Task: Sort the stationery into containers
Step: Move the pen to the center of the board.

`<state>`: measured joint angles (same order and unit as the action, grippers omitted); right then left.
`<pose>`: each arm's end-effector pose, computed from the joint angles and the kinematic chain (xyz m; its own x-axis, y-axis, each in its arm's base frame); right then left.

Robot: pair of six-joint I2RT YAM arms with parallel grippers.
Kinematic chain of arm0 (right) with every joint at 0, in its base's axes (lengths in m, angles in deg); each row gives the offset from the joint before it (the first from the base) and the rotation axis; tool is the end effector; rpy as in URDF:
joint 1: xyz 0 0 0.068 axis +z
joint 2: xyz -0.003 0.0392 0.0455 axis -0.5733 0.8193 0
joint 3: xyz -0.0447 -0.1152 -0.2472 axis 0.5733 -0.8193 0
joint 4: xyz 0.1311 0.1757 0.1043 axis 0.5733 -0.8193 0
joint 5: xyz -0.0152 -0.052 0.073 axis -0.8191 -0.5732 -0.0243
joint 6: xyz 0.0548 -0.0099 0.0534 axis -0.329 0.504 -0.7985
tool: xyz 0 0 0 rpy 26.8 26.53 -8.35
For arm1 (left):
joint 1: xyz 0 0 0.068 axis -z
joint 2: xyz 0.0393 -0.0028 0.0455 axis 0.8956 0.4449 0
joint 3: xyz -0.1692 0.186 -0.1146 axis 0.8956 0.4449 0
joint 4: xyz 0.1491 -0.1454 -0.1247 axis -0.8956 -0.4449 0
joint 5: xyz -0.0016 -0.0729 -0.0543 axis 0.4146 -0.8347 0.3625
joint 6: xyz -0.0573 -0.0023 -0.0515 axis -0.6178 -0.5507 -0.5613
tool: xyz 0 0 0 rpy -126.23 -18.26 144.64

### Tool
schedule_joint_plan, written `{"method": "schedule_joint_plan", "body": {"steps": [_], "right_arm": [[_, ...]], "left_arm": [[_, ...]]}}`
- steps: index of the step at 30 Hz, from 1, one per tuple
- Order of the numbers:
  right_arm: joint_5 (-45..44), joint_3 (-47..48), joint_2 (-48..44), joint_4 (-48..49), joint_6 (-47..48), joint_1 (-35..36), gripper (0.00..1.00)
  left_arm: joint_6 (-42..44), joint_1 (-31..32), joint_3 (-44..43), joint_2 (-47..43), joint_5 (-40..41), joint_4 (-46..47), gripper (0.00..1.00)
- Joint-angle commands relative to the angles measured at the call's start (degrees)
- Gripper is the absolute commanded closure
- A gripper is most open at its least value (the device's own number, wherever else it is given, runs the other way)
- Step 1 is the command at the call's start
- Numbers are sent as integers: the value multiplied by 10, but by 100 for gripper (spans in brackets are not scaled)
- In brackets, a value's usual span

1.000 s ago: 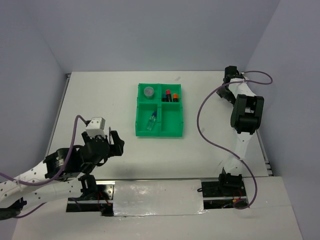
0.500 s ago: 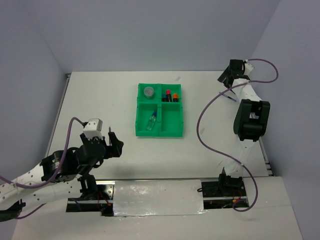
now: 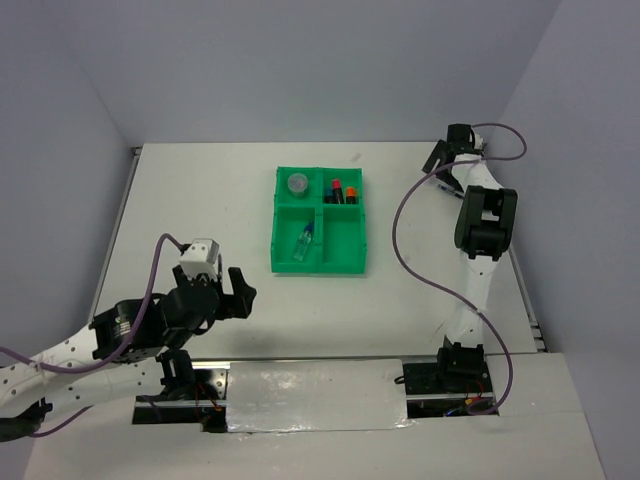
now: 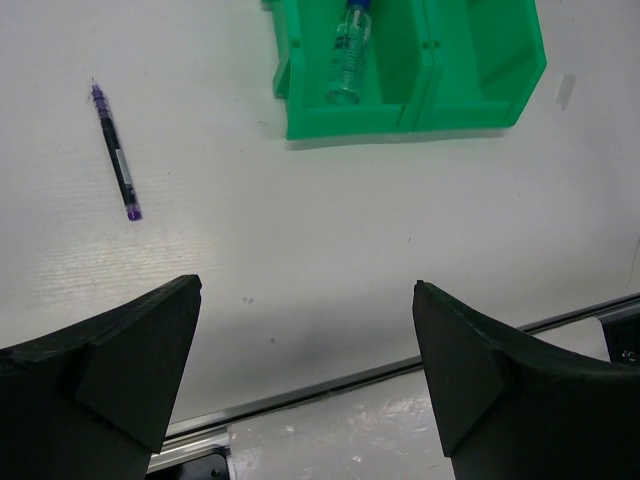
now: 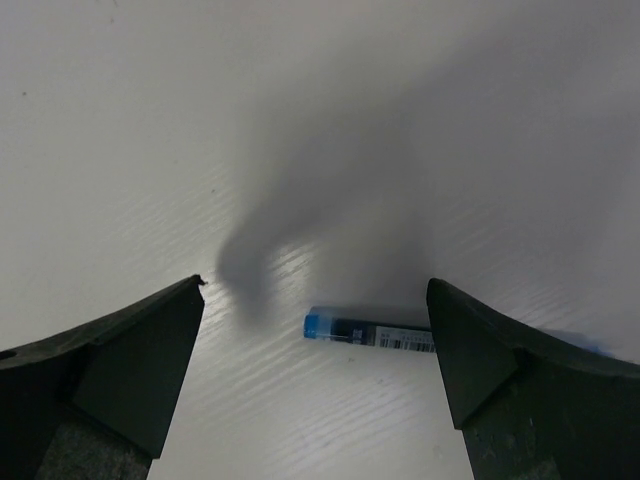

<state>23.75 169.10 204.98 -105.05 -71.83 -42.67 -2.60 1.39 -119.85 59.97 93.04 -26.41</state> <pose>0.5299 -0.0868 0.1518 -0.5988 0.4425 -0.6675 0.5356 0.8410 0.0770 0.0839 -0.0796 0.3012 -0.5195 -0.2895 -0.8039 0.1083 0.9110 -0.3980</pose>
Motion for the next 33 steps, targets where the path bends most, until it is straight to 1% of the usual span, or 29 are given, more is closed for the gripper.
{"method": "schedule_joint_plan", "body": {"steps": [1, 2, 3, 4, 6, 10, 12, 18, 23, 28, 30, 33], "right_arm": [[55, 22, -12, -42, -13, -4, 0], [41, 14, -28, -49, -17, -4, 0], [43, -21, -42, -48, -15, -3, 0], [71, -43, -56, -17, -6, -6, 0], [83, -78, -86, -9, -6, -6, 0], [111, -109, -112, -16, -19, -4, 0], [121, -149, -134, -3, -25, -3, 0], [130, -207, -183, 38, -24, 12, 0], [113, -201, -211, 34, -24, 35, 0], [85, -161, -199, 15, -44, 74, 0], [67, -111, -172, -11, -71, 107, 0], [42, -39, -126, -36, -112, 127, 0]], "left_arm": [[17, 2, 2, -11, -8, 26, 1], [17, 2, 2, -11, -8, 27, 1], [18, 4, 4, -13, -10, 29, 1], [18, 3, 4, -16, -10, 31, 1], [20, 3, 7, -17, -13, 33, 1], [13, 4, 3, -18, -10, 24, 1], [12, 4, 4, -25, -9, 23, 1], [13, 8, 12, -42, -11, 33, 1], [6, 9, 9, -33, -1, 23, 1], [-1, 9, 5, -31, 11, 15, 1], [-10, 9, 3, -28, 27, 6, 1], [-21, 9, -5, -24, 47, -10, 1]]}}
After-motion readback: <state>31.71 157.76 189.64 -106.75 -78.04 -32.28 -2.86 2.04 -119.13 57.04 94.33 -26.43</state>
